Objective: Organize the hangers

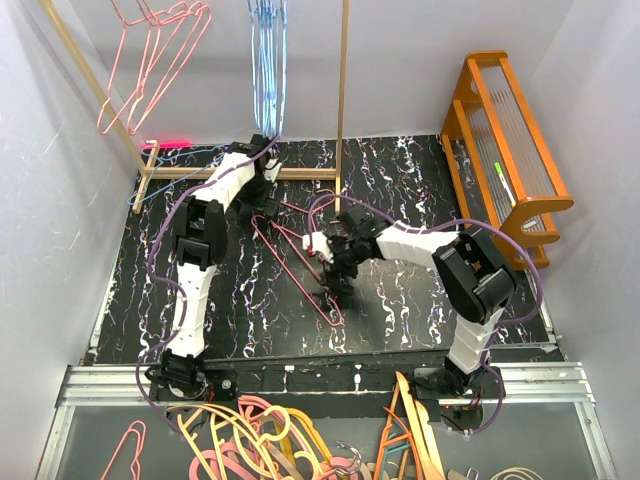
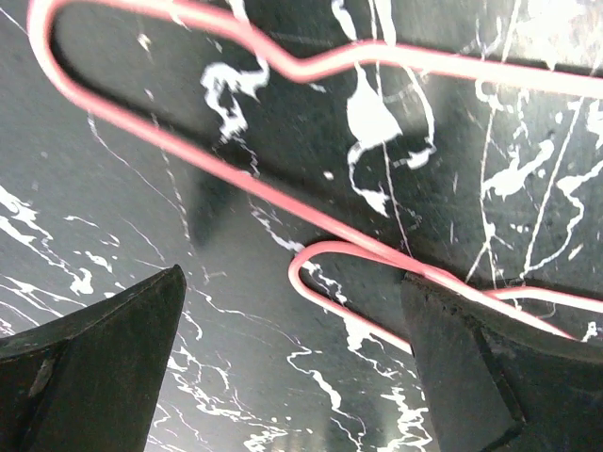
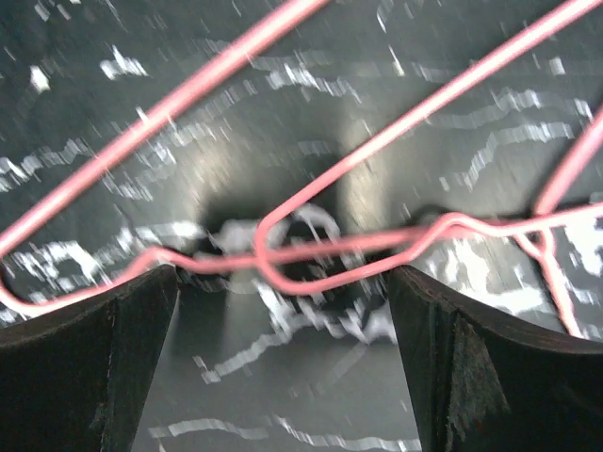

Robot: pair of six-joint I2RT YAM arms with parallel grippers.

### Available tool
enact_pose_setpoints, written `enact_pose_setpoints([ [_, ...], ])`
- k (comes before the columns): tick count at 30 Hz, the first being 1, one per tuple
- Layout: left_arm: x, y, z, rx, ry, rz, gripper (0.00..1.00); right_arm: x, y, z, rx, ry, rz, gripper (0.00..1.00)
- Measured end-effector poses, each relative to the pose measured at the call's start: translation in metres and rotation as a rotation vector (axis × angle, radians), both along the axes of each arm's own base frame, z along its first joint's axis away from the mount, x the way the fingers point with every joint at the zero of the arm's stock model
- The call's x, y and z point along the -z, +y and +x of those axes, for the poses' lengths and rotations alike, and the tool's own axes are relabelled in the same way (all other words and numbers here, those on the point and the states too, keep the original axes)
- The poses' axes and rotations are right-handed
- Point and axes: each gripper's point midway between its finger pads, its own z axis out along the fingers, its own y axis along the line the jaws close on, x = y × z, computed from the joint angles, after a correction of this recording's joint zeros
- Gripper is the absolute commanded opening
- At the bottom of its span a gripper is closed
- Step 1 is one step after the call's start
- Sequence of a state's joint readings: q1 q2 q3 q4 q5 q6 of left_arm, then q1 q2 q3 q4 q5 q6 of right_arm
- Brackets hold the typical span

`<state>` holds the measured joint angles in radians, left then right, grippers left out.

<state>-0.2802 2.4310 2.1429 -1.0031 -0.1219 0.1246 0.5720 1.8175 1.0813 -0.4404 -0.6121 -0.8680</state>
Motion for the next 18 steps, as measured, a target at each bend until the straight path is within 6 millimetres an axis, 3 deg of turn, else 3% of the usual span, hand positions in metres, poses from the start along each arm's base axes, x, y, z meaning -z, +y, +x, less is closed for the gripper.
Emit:
enact_pose_setpoints([
  [6, -0.002, 0.0, 0.02, 0.006, -0.044, 0.005, 0.97, -0.003, 0.06, -0.04, -0.046, 0.05, 0.072, 0.99],
  [12, -0.003, 0.002, 0.021, 0.002, -0.047, 0.005, 0.97, -0.011, 0.113, -0.082, -0.11, 0.16, 0.136, 0.99],
  [15, -0.002, 0.005, 0.011, 0.007, -0.02, 0.002, 0.97, -0.015, 0.133, -0.097, -0.13, 0.223, 0.154, 0.99],
  [18, -0.003, 0.015, -0.014, 0.009, 0.06, 0.019, 0.97, -0.024, 0.143, -0.1, -0.131, 0.251, 0.174, 0.99],
])
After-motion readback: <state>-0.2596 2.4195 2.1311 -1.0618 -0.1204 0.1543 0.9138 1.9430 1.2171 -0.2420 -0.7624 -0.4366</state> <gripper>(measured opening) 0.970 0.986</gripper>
